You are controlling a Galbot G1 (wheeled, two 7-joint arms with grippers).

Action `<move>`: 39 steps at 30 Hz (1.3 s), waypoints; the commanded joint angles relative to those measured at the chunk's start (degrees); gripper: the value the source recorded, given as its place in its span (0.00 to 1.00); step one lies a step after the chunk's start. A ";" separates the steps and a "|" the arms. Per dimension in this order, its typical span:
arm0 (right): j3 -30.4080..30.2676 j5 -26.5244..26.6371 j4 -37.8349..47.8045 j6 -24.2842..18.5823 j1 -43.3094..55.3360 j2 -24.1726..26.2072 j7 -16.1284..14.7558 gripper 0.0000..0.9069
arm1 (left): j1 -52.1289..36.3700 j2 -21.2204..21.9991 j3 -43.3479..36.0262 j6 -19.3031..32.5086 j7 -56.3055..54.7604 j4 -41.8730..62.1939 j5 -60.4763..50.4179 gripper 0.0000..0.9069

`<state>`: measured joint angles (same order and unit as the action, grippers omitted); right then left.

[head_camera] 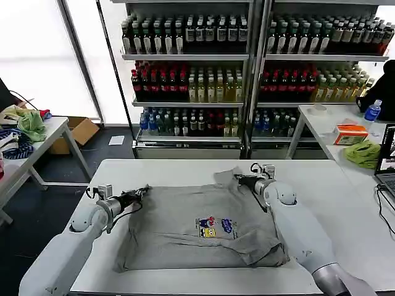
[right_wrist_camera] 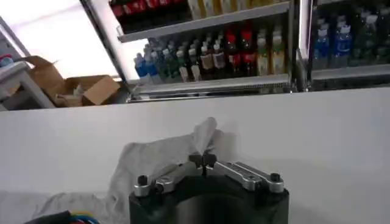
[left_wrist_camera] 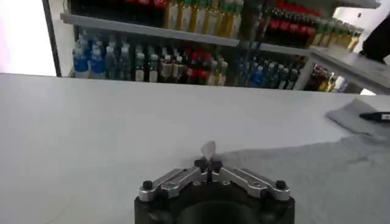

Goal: Fold and organize the clothes.

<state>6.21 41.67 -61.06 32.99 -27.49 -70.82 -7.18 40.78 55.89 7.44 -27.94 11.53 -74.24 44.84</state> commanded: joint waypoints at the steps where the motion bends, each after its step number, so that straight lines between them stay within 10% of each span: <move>1: 1.70 7.16 -1.79 -1.03 -0.72 0.17 -0.13 0.00 | 0.64 -0.11 0.80 2.35 -1.76 -1.89 3.12 0.00; 39: 16.36 18.81 -40.01 -3.05 -28.66 11.53 1.37 0.00 | 23.94 -5.39 17.77 2.64 -7.44 -31.41 9.88 0.00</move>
<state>18.07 59.00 -89.34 29.50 -45.63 -62.14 -6.01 55.52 51.09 19.46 -25.13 4.98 -95.25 53.91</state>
